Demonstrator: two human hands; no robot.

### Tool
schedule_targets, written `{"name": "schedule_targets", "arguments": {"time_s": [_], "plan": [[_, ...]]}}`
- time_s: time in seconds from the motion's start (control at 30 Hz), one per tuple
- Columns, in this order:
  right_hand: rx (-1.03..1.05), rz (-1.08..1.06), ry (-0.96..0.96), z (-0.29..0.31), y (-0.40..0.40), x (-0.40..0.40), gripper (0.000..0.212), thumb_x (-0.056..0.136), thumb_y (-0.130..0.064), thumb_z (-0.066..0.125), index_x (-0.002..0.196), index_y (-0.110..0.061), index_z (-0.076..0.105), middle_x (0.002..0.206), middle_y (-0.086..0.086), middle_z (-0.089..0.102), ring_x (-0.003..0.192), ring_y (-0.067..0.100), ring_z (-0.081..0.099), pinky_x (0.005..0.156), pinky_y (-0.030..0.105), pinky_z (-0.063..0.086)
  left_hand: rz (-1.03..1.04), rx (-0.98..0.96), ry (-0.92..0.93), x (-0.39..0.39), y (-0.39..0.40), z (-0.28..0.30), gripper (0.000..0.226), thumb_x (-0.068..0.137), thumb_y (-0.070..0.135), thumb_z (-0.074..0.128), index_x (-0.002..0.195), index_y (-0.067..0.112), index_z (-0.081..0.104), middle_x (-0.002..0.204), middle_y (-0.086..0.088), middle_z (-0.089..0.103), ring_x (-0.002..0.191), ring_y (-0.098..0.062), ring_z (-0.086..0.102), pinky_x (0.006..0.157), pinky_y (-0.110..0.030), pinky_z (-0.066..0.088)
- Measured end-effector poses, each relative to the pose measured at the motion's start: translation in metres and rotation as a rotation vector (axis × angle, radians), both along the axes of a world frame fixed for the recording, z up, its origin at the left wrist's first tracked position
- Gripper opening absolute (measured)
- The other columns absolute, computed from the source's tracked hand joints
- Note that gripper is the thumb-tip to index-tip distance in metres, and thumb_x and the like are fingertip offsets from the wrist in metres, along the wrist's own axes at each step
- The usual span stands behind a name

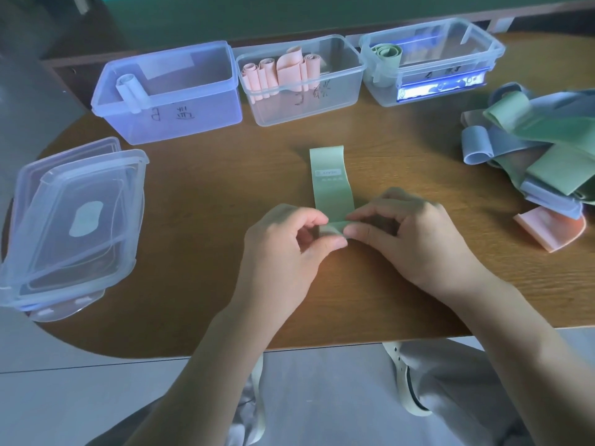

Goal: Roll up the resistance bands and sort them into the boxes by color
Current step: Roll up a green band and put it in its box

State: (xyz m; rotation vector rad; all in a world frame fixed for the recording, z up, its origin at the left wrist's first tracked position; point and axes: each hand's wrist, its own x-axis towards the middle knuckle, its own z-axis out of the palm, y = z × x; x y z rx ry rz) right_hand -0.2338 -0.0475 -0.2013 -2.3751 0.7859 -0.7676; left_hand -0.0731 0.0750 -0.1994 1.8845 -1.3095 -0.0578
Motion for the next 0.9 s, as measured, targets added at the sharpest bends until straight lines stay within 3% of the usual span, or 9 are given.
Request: {"name": "schedule_targets", "arguments": {"time_s": [0.13,0.23,0.4,0.63,0.77,0.83,0.9], "plan": [[0.019,-0.024,-0.07,-0.004,0.005,0.005,0.016,0.086,-0.039,0.075,0.098,-0.028,0.074,0.099,-0.015,0.059,0.076,-0.003,0.054,0.068,0.023,0.047,-0.002,0.033,-0.031,0.004,-0.002,-0.002,0.026,0.079,0.036,0.084,0.1,0.021,0.079,0.092,0.008,0.071,0.074,-0.005,0.06,0.071,-0.011,0.049],[0.002,0.003,-0.08,-0.006,0.004,0.007,0.009,0.091,-0.029,0.073,0.099,-0.024,0.075,0.103,-0.014,0.062,0.084,-0.003,0.056,0.072,0.025,0.05,0.004,0.012,-0.038,0.005,-0.006,-0.002,0.024,0.081,0.034,0.082,0.099,0.019,0.08,0.094,0.005,0.072,0.075,-0.003,0.057,0.073,-0.006,0.045],[0.035,0.017,-0.032,-0.005,-0.005,0.005,0.026,0.083,-0.034,0.08,0.107,-0.027,0.076,0.107,-0.015,0.064,0.076,0.002,0.056,0.07,0.012,0.042,0.022,-0.014,-0.025,0.011,-0.014,-0.006,0.026,0.084,0.038,0.077,0.1,0.018,0.081,0.092,0.002,0.073,0.08,0.001,0.052,0.074,-0.005,0.042],[-0.023,-0.053,-0.023,-0.008,-0.007,0.01,0.023,0.086,-0.038,0.076,0.107,-0.028,0.078,0.111,-0.014,0.069,0.075,-0.005,0.054,0.066,0.022,0.044,-0.054,-0.14,-0.027,0.008,-0.016,-0.006,0.007,0.086,0.015,0.079,0.093,0.016,0.08,0.094,0.006,0.073,0.087,-0.004,0.062,0.075,-0.01,0.05],[-0.111,-0.092,0.043,-0.006,-0.007,0.013,0.033,0.09,-0.051,0.064,0.111,-0.03,0.077,0.113,-0.012,0.069,0.09,0.007,0.063,0.064,0.019,0.043,-0.058,-0.077,-0.033,0.009,-0.018,-0.008,0.02,0.086,0.023,0.08,0.105,0.017,0.078,0.104,0.007,0.072,0.095,-0.006,0.063,0.082,-0.023,0.055],[-0.137,-0.124,0.028,-0.006,-0.006,0.014,0.031,0.09,-0.048,0.068,0.111,-0.028,0.077,0.113,-0.011,0.067,0.087,0.008,0.061,0.062,0.019,0.041,-0.046,-0.043,-0.04,0.009,-0.021,-0.008,0.024,0.084,0.024,0.081,0.107,0.019,0.078,0.107,0.007,0.071,0.099,-0.007,0.06,0.085,-0.025,0.055],[-0.155,-0.138,0.0,-0.006,-0.005,0.014,0.026,0.089,-0.043,0.072,0.108,-0.025,0.075,0.111,-0.009,0.066,0.087,0.008,0.058,0.064,0.027,0.048,-0.038,-0.022,-0.032,0.01,-0.023,-0.008,0.023,0.085,0.025,0.08,0.108,0.02,0.078,0.108,0.007,0.068,0.1,-0.005,0.056,0.085,-0.023,0.052]]}}
